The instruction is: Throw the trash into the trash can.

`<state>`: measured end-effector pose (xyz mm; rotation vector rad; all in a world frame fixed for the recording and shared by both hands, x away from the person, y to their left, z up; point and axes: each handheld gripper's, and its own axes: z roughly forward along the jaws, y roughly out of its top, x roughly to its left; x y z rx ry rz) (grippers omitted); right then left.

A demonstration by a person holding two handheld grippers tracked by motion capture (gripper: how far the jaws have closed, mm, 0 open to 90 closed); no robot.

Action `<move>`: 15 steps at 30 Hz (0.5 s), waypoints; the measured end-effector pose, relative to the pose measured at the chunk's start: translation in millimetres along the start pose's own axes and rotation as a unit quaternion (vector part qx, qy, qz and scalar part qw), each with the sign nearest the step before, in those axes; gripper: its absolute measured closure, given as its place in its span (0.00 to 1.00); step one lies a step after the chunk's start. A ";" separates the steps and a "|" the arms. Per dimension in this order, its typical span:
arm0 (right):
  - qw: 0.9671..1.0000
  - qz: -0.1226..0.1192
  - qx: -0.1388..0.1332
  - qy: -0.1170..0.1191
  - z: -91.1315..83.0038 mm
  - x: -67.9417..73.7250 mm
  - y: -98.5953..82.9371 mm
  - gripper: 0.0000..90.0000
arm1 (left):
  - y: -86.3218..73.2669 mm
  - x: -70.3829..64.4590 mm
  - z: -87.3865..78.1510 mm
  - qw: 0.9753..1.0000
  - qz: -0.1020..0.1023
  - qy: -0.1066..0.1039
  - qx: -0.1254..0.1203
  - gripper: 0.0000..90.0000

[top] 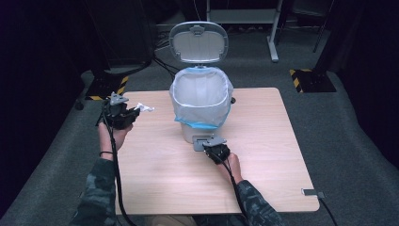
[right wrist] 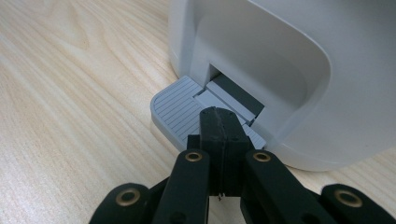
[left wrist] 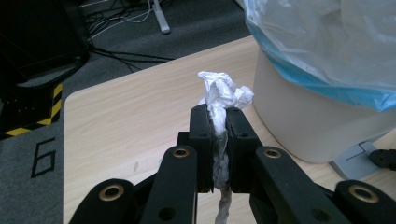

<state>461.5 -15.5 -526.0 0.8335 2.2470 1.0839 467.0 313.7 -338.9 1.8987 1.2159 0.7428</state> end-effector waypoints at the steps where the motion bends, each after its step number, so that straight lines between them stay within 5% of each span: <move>1: 1.000 0.000 0.000 0.000 0.0 0.0 0.0 1.00 | 1.2 -0.3 0.3 1.000 0.001 0.001 -0.003 0.92; 15: 1.000 0.001 0.002 0.002 -0.3 -0.6 -0.1 1.00 | 29.4 -3.2 -8.1 1.000 0.015 -0.003 -0.012 0.92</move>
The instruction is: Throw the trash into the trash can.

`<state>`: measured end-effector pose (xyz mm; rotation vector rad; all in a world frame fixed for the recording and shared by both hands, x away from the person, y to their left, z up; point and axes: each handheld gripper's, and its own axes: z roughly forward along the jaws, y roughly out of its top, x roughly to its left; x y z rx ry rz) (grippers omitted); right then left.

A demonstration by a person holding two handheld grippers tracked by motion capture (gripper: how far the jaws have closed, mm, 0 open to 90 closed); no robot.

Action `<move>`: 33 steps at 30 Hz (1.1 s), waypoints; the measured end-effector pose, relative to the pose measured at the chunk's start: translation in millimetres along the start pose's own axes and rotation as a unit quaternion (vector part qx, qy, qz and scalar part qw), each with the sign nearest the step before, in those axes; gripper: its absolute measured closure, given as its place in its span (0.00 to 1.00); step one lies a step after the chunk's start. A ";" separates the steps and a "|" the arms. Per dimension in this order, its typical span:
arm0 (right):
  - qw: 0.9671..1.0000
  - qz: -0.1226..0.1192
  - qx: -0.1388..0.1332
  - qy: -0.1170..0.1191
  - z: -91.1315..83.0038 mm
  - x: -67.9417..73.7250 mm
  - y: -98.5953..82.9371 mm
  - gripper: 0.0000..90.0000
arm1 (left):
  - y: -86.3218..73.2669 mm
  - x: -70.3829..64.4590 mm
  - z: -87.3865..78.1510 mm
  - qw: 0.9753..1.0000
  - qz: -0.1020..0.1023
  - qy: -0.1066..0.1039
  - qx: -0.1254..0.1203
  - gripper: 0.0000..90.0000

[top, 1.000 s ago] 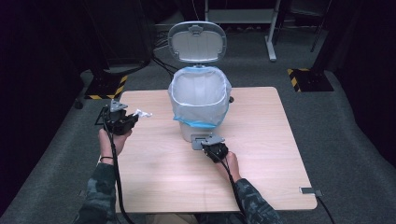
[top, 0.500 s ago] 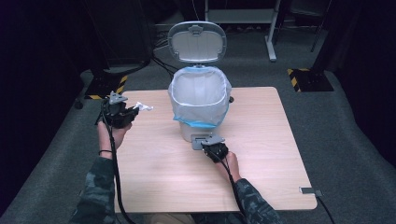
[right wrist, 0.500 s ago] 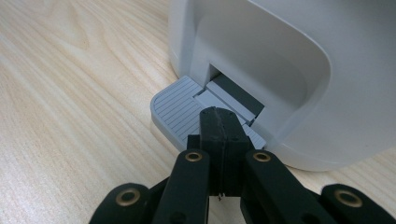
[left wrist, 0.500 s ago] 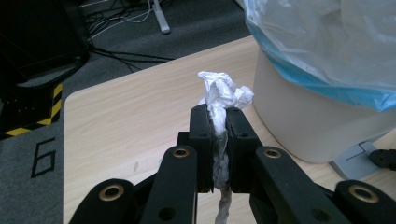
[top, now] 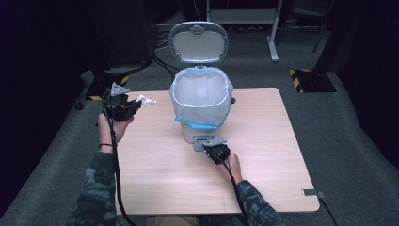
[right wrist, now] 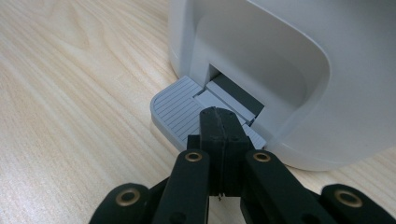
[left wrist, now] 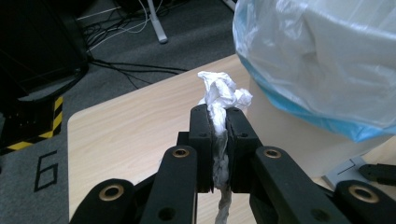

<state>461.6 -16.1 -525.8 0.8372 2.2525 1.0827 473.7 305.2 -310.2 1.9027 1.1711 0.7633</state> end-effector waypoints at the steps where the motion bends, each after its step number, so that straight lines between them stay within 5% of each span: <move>1: 1.000 -0.001 0.000 -0.001 0.0 0.1 0.0 1.00 | 2.0 0.2 -0.7 1.000 0.000 -0.002 -0.001 0.92; 33: 1.000 0.005 -0.009 0.003 -0.5 -1.2 0.3 1.00 | 76.5 -12.5 -16.0 0.998 0.044 -0.007 -0.035 0.92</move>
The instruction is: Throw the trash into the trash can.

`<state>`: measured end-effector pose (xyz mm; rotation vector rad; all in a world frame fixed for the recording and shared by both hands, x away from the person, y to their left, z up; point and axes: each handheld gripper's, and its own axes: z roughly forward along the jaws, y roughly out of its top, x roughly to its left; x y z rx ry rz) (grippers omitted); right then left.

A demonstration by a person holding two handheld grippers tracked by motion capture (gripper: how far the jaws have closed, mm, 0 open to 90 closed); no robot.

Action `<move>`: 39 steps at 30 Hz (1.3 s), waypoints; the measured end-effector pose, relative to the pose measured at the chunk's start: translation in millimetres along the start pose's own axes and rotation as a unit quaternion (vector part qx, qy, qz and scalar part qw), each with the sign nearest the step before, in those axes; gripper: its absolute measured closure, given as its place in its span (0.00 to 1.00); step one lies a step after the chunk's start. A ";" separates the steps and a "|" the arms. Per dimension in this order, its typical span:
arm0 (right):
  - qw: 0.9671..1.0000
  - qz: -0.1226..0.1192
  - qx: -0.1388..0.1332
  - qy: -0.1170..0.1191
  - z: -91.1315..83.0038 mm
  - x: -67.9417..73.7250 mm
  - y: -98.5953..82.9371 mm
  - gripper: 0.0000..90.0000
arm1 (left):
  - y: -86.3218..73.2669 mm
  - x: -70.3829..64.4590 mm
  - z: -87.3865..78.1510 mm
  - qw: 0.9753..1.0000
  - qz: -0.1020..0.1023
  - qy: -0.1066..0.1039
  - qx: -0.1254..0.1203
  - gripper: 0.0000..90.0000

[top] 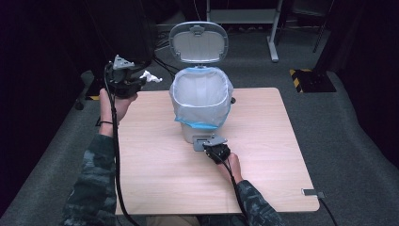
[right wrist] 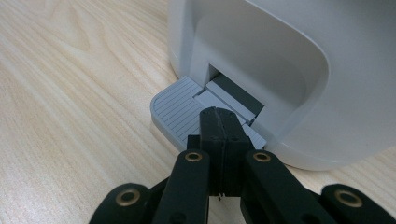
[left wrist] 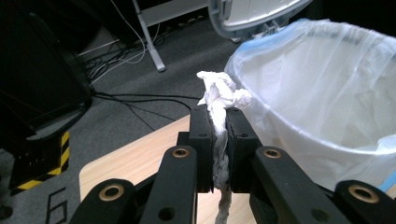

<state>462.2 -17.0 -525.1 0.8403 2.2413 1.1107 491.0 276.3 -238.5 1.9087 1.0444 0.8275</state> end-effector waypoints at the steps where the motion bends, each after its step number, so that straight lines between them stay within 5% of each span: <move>1: 1.000 0.003 0.003 0.003 -0.1 0.3 0.0 1.00 | 3.4 -1.2 0.0 1.000 0.002 -0.002 -0.001 0.92; 22: 1.000 0.000 0.002 0.000 -0.5 -0.3 0.0 1.00 | 53.7 -33.7 13.3 0.999 0.042 -0.028 -0.016 0.92; 39: 1.000 0.003 0.000 0.003 -0.7 -0.6 0.0 1.00 | 68.9 -55.7 36.1 0.997 0.053 -0.052 -0.010 0.92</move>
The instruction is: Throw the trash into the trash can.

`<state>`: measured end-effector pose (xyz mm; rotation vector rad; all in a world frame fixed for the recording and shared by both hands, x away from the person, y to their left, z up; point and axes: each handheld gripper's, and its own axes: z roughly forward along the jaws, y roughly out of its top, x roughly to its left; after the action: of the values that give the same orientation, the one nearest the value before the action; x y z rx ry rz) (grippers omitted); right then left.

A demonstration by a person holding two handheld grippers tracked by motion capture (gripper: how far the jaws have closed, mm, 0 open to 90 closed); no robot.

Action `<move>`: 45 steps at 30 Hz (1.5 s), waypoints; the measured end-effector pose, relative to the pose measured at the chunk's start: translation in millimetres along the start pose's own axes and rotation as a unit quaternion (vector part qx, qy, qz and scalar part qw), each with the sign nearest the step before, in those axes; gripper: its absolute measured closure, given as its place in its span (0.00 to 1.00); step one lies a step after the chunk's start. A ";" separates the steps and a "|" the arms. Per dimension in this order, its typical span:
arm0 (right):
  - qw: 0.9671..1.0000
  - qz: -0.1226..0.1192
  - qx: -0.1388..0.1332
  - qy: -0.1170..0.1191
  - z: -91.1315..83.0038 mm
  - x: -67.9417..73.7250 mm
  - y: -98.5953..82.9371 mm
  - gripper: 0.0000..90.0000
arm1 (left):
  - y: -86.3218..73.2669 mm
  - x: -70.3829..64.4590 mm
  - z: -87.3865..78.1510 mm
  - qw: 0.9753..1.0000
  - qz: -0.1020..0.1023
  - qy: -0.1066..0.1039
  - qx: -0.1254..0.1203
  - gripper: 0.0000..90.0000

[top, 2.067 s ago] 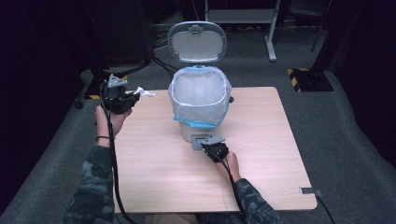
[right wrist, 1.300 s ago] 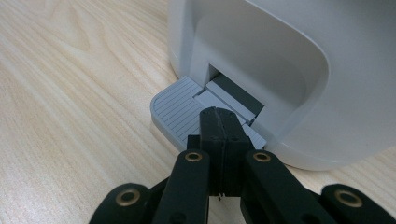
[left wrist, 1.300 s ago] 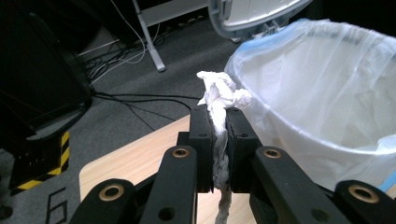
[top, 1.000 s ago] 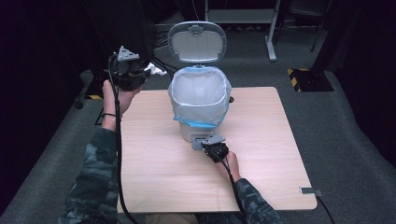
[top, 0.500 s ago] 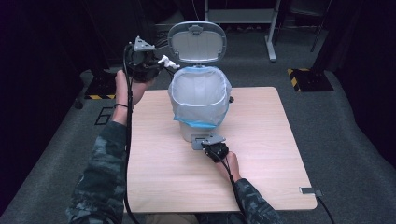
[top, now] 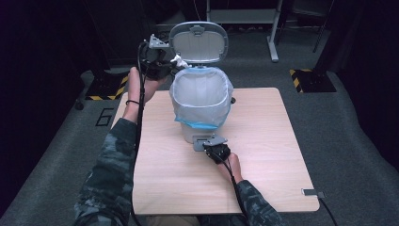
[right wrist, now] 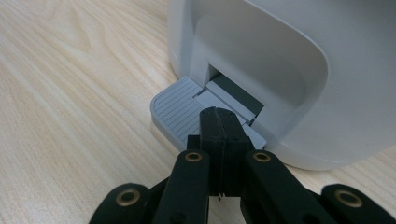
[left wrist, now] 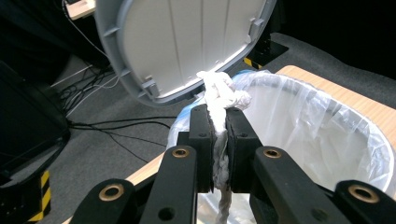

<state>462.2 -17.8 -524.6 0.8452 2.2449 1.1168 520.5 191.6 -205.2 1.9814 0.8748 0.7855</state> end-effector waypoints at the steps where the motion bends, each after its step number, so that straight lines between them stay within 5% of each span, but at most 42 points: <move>1: 1.000 0.000 0.000 0.000 0.0 0.1 0.0 1.00 | 0.6 -1.4 2.0 1.000 0.002 -0.001 0.001 0.92; 26: 1.000 0.003 -0.001 0.002 0.3 -0.1 -0.1 1.00 | -1.6 -33.2 65.6 0.997 0.022 -0.036 0.071 0.92; 45: 1.000 0.004 -0.001 0.002 0.2 -0.2 -0.1 1.00 | -11.4 -38.6 96.6 0.993 0.020 -0.051 0.104 0.92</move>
<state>462.5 -17.9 -524.8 0.8517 2.2461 1.1250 569.9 124.8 -268.8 2.2079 0.8885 0.6297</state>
